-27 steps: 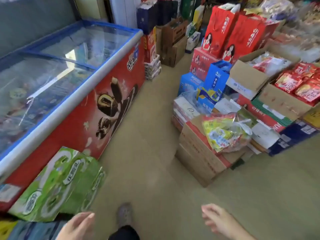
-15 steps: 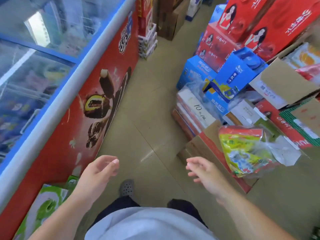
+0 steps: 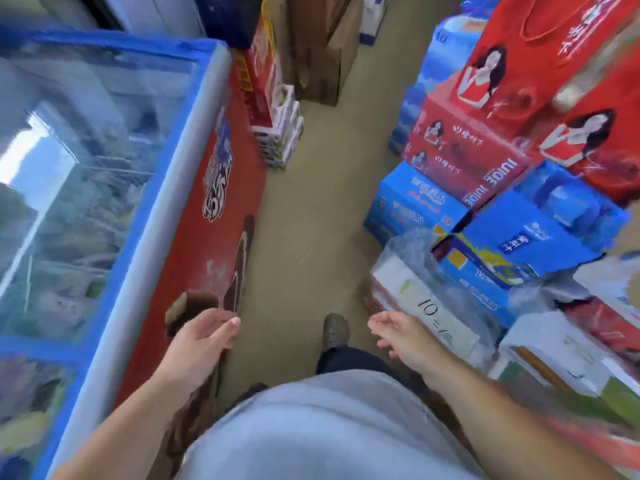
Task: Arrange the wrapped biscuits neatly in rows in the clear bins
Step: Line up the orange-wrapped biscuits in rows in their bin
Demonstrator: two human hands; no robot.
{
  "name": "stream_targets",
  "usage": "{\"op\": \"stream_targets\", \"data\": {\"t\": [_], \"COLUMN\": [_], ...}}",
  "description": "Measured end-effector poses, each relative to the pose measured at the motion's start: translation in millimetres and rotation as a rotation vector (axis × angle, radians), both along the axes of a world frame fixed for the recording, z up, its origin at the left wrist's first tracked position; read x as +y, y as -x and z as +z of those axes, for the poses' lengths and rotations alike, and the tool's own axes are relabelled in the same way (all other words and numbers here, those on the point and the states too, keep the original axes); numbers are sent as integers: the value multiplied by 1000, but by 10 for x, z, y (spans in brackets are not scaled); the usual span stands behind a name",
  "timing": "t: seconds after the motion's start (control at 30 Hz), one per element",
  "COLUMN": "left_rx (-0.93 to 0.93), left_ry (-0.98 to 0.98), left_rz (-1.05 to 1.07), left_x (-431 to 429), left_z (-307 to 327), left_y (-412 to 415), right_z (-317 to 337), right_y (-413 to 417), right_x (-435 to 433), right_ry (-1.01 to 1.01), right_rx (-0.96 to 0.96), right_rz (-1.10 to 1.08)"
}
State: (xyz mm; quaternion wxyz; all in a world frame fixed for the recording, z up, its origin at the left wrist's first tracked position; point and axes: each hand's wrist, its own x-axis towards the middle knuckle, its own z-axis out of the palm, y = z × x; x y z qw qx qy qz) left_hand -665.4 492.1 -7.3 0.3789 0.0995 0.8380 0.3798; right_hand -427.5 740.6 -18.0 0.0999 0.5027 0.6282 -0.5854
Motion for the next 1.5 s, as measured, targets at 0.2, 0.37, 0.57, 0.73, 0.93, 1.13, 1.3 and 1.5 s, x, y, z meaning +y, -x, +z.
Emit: {"op": "stream_targets", "data": {"t": [0.2,0.37,0.57,0.73,0.93,1.13,1.3,1.5], "left_rx": [-110,-127,-165,-188,-155,-146,-103,-36], "left_ry": [-140,-122,-50,4,27,71,101,148], "left_rz": [95,64,-56,-238,-296,-369,-637,-1098], "left_x": [1660,2859,4541,6017,7996,9923,11528,13533], "left_z": [438,127,-4,167,35,146,354,152], "left_y": [1473,2808,4452,5383,5982,6123,6050,5548], "right_z": [325,242,304,381,-11,-6,233,225], "right_y": [1660,2922,4090,4662,5247,5563,5404,4826], "right_x": [1582,2753,4010,5044,6704,8584,9663,10316], "right_ry": [-6,-35,-72,-53,-32,-58,-86,-170], "right_rx": [61,53,-40,-44,24,84,154,88], "right_rz": [29,24,-133,-283,-416,-460,-698,-1084]}}
